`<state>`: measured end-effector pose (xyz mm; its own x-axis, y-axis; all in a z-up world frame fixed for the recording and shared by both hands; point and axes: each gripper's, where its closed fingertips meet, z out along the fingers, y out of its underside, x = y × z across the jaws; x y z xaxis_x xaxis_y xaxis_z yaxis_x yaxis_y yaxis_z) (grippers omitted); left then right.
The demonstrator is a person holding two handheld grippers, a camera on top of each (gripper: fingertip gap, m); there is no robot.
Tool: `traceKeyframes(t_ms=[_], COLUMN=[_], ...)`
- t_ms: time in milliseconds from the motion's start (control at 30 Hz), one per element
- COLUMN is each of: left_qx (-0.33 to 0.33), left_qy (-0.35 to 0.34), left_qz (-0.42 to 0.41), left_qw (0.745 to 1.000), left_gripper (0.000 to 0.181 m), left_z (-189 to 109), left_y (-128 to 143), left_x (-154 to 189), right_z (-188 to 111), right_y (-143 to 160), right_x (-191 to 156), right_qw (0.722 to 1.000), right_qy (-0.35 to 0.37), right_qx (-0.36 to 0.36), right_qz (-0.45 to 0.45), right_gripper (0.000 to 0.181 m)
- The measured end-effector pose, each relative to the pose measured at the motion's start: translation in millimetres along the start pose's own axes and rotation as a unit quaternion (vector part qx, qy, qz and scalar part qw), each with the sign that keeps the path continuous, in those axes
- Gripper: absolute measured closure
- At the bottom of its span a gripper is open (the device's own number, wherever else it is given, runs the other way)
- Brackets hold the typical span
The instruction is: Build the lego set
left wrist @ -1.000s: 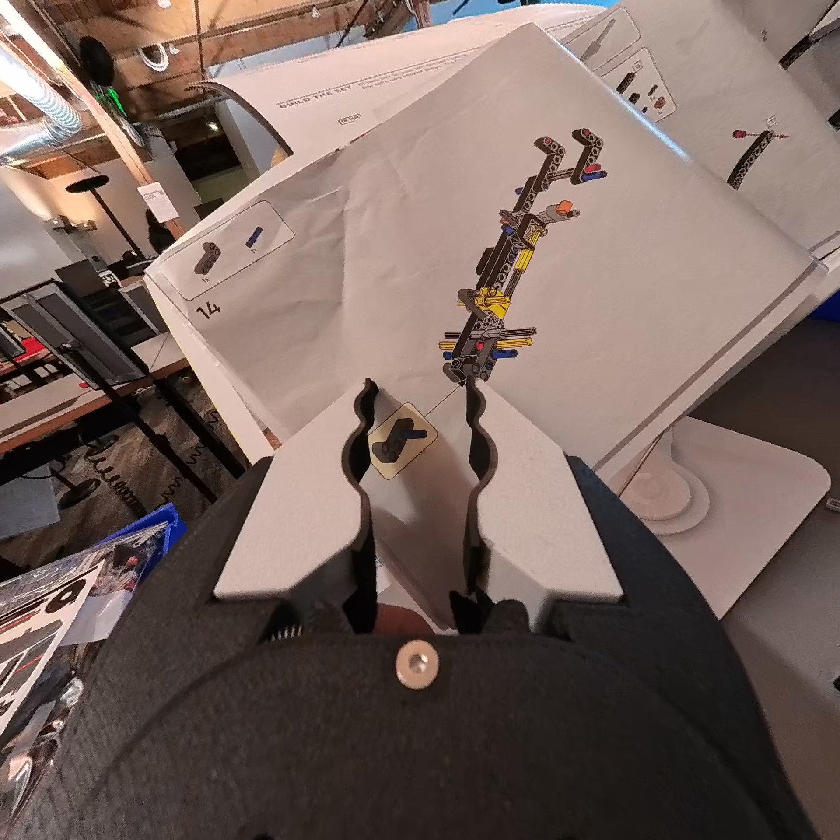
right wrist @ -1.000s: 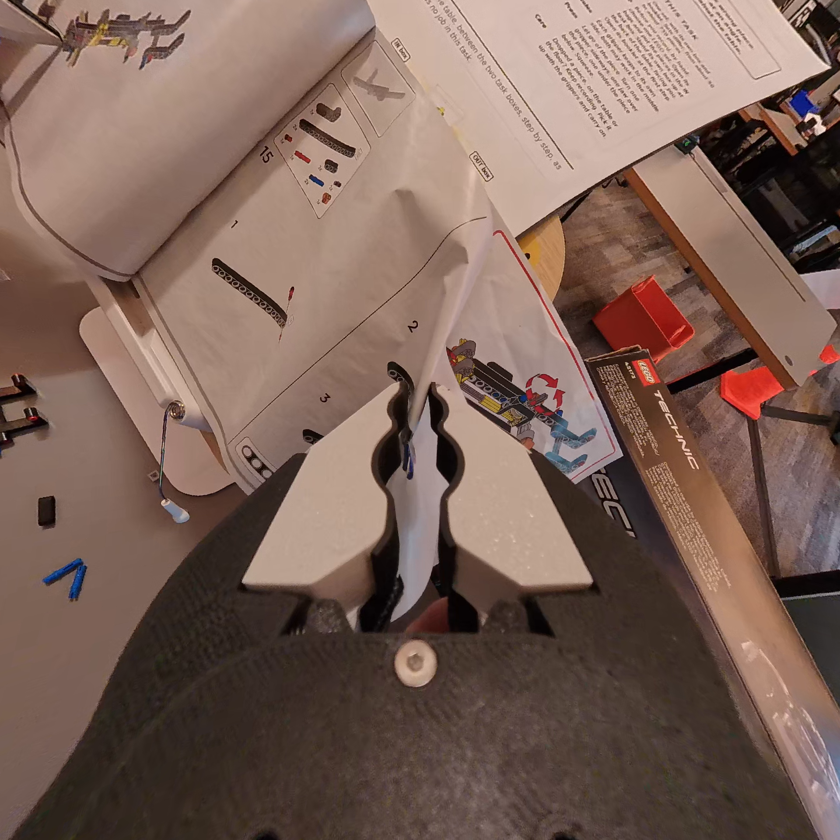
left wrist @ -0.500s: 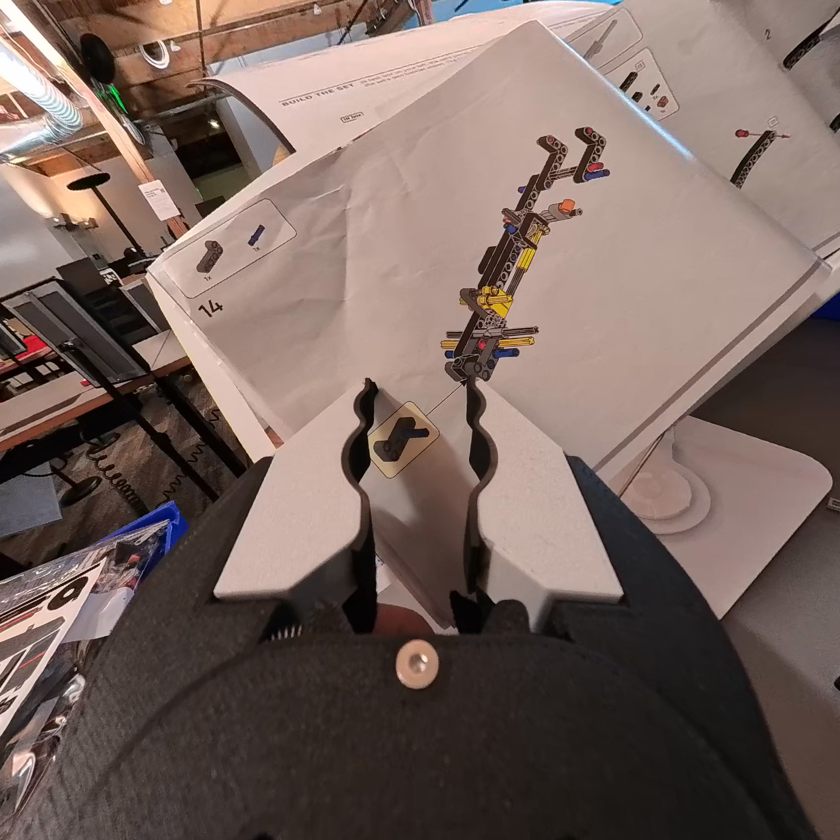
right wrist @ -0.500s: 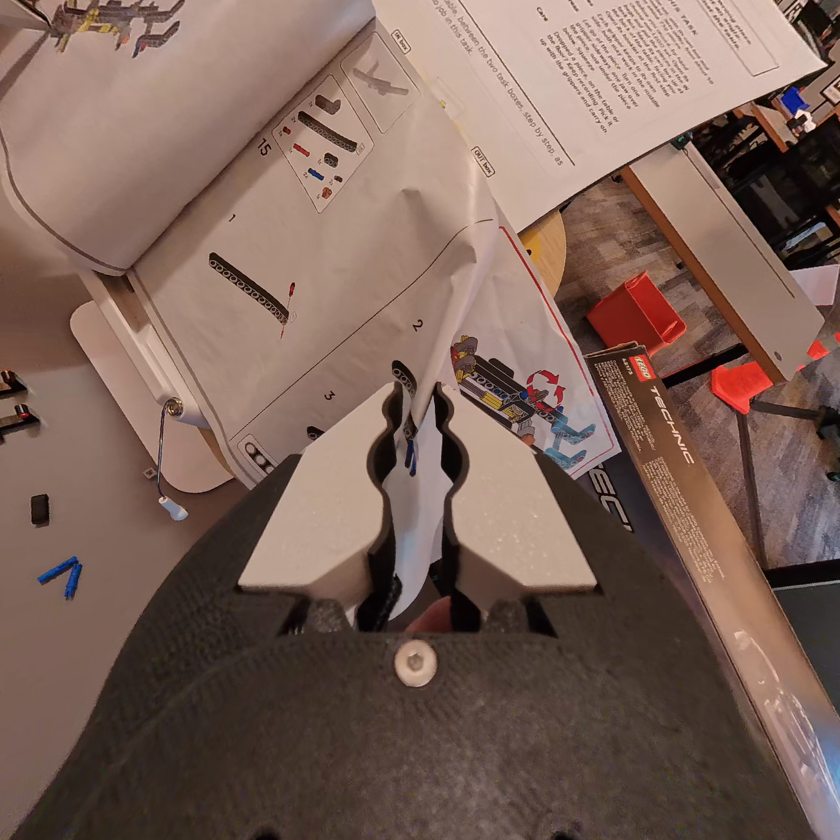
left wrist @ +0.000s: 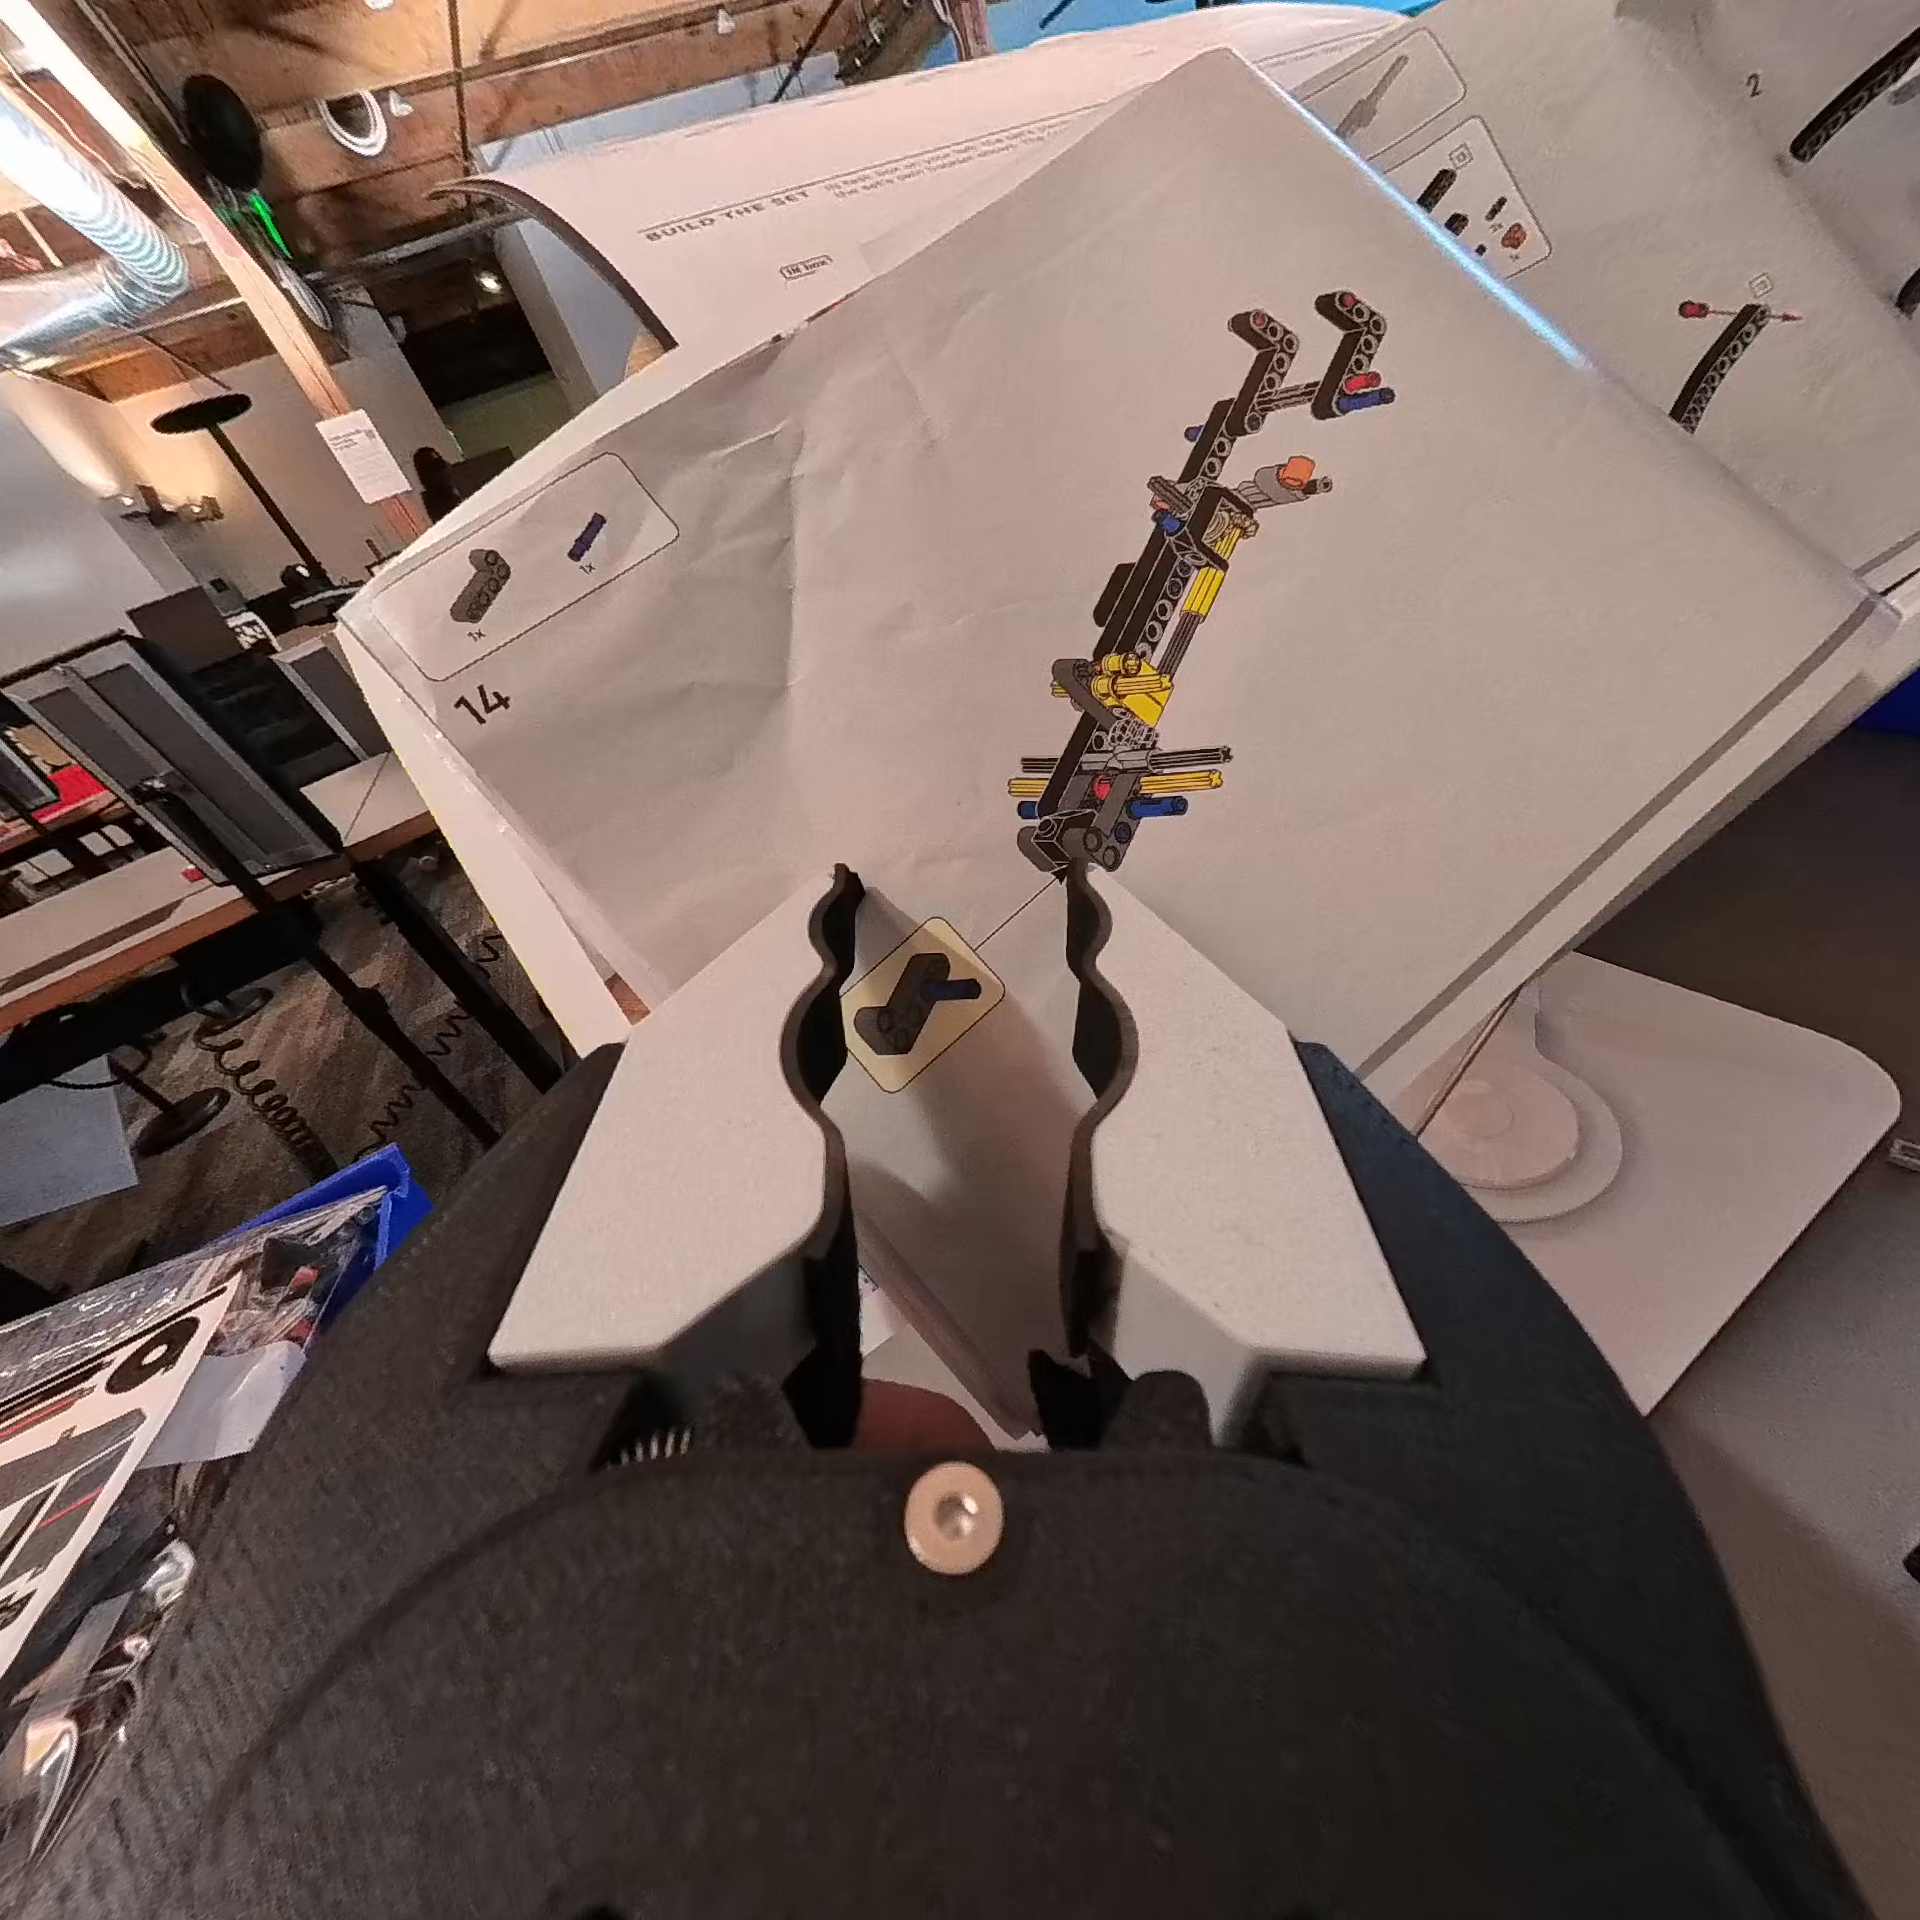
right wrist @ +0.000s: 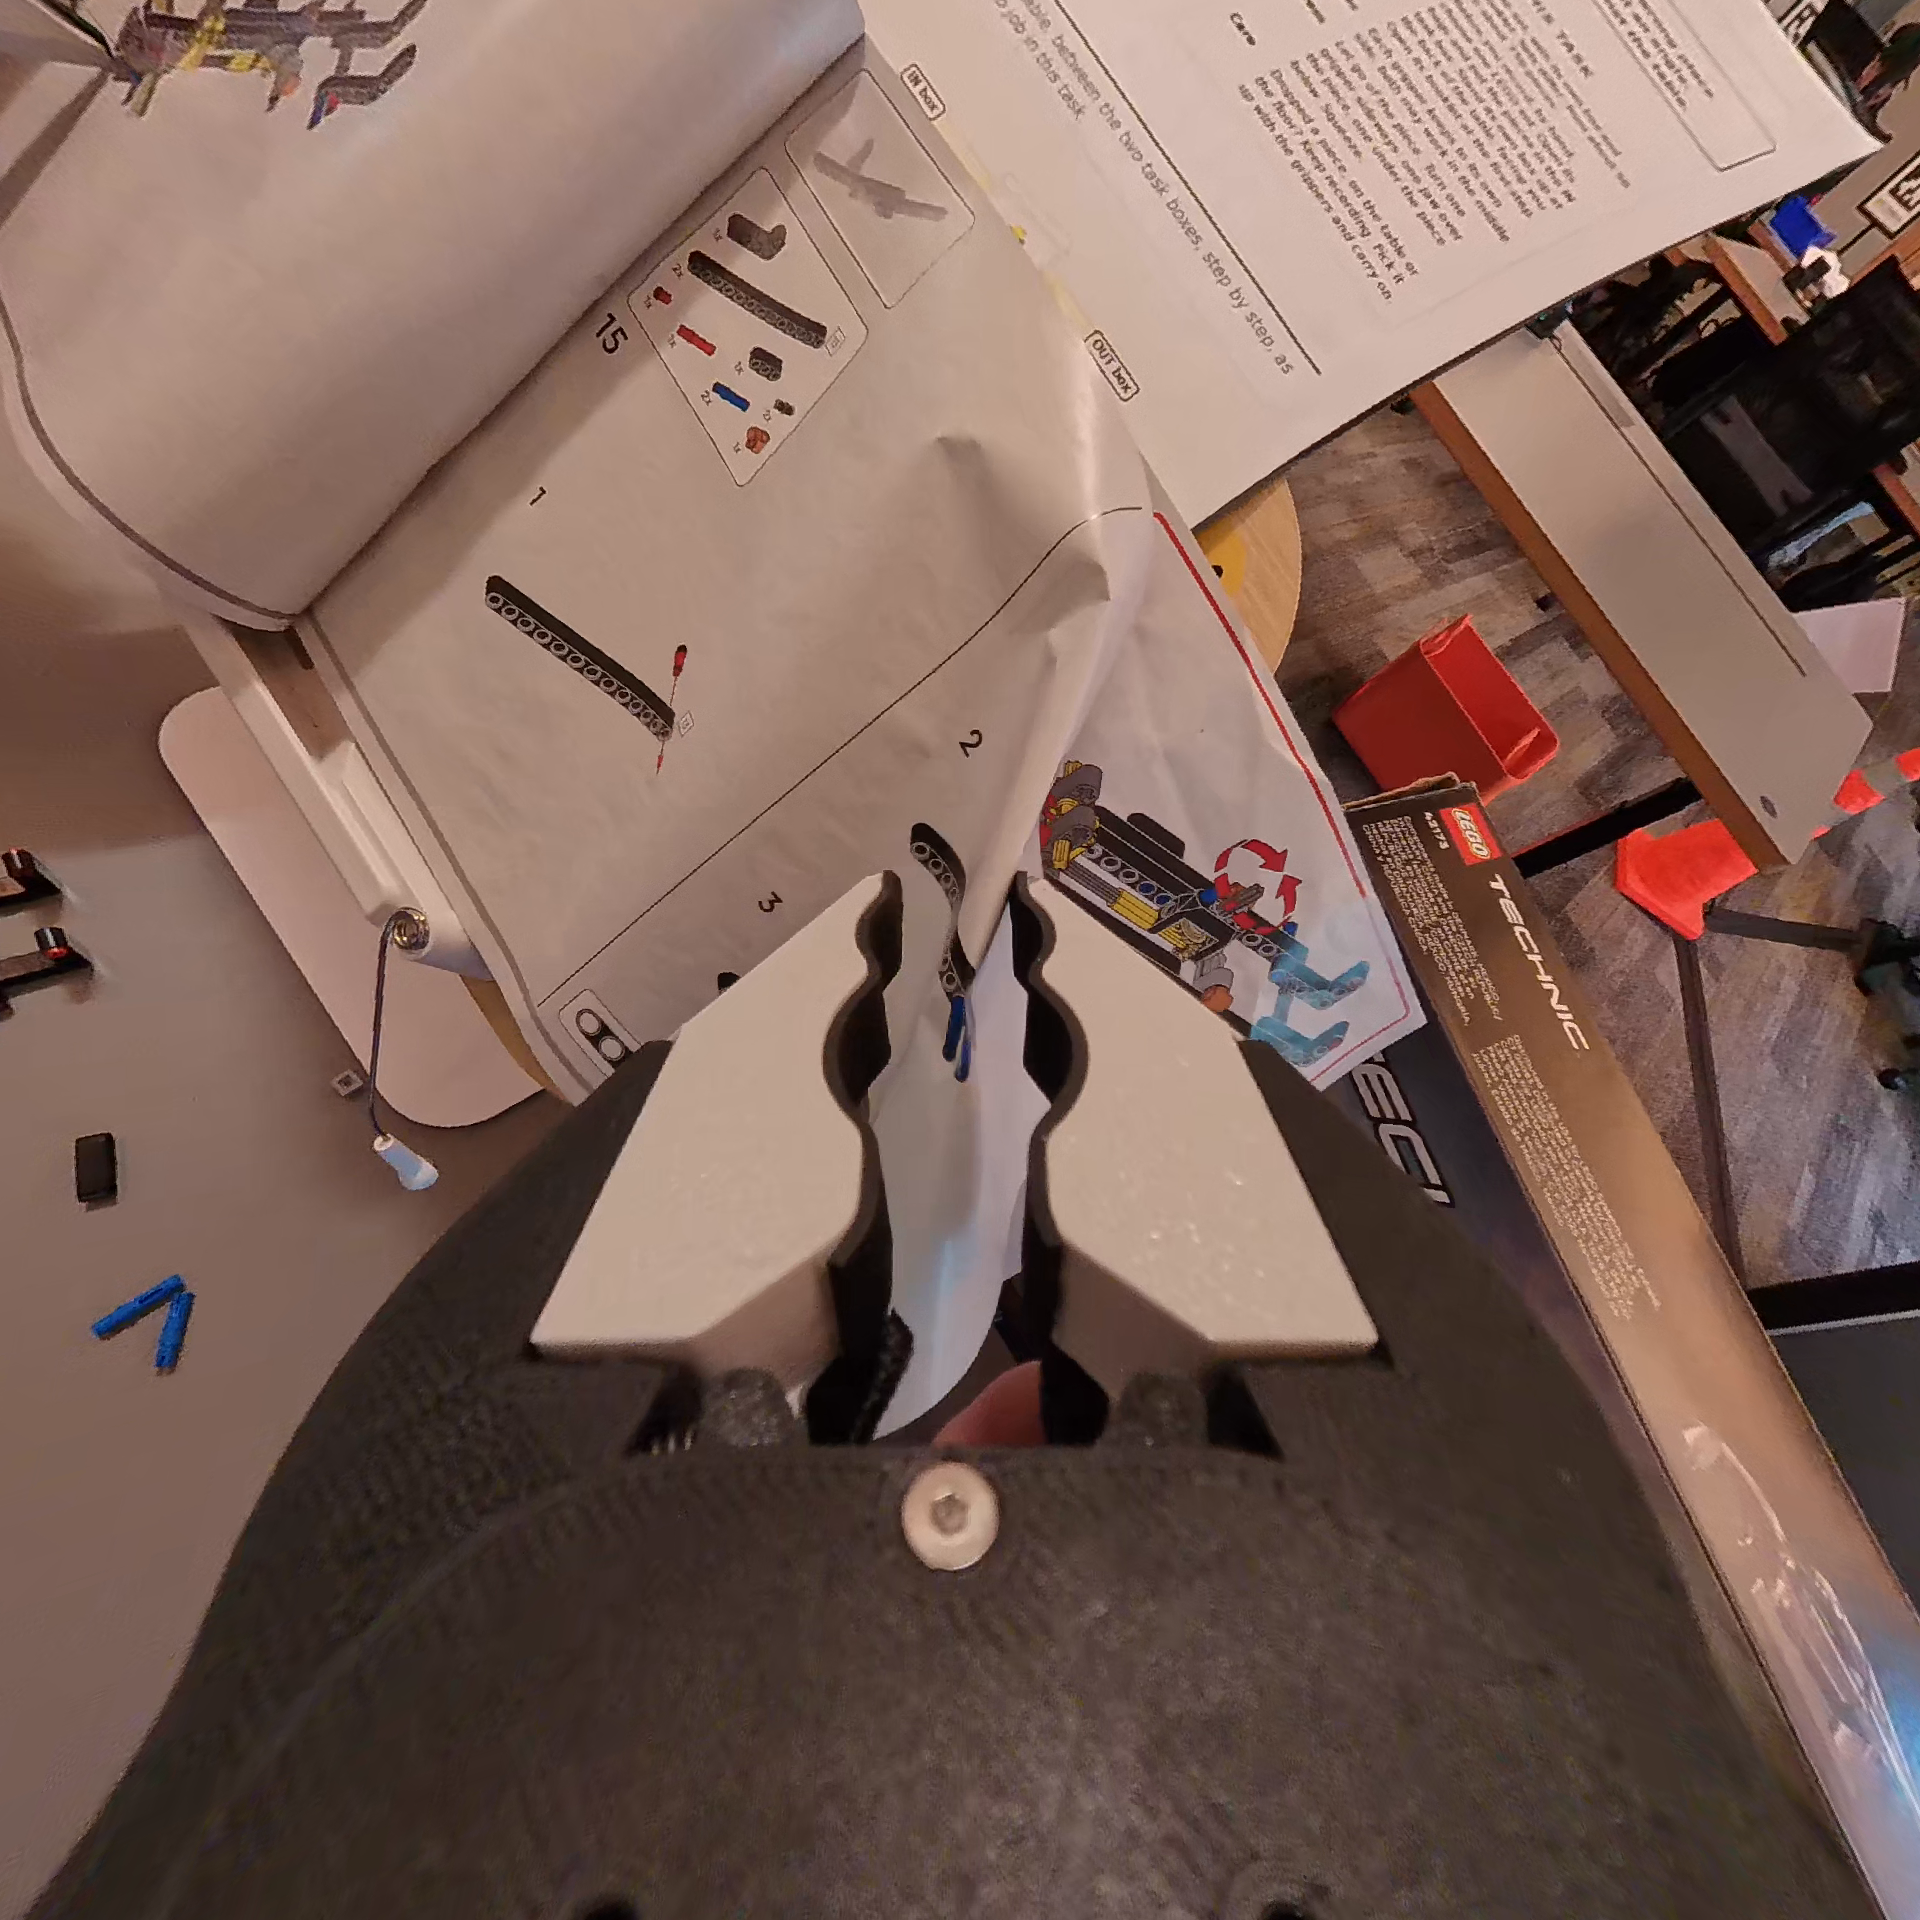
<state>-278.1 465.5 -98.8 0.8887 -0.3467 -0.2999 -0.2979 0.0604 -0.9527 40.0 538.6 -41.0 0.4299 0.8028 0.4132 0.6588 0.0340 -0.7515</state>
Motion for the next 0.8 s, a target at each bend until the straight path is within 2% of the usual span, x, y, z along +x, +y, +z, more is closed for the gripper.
traceKeyframes(t_ms=[233,800], left_qx=[-0.002,-0.004], left_qy=[0.000,-0.003], left_qz=[0.001,0.003], left_qw=[1.000,1.000], left_gripper=[0.143,0.142], left_z=[-0.2,-0.5], left_y=[-0.3,0.4], left_x=[0.0,-1.6], right_z=[-3.7,-11.3], right_y=[-1.6,-4.4], right_x=[-1.4,-10.9], right_qw=[1.000,0.999], right_qy=[0.017,0.028], right_qx=[0.001,-0.007], right_qz=[-0.002,-0.025], right_gripper=[0.147,0.143])
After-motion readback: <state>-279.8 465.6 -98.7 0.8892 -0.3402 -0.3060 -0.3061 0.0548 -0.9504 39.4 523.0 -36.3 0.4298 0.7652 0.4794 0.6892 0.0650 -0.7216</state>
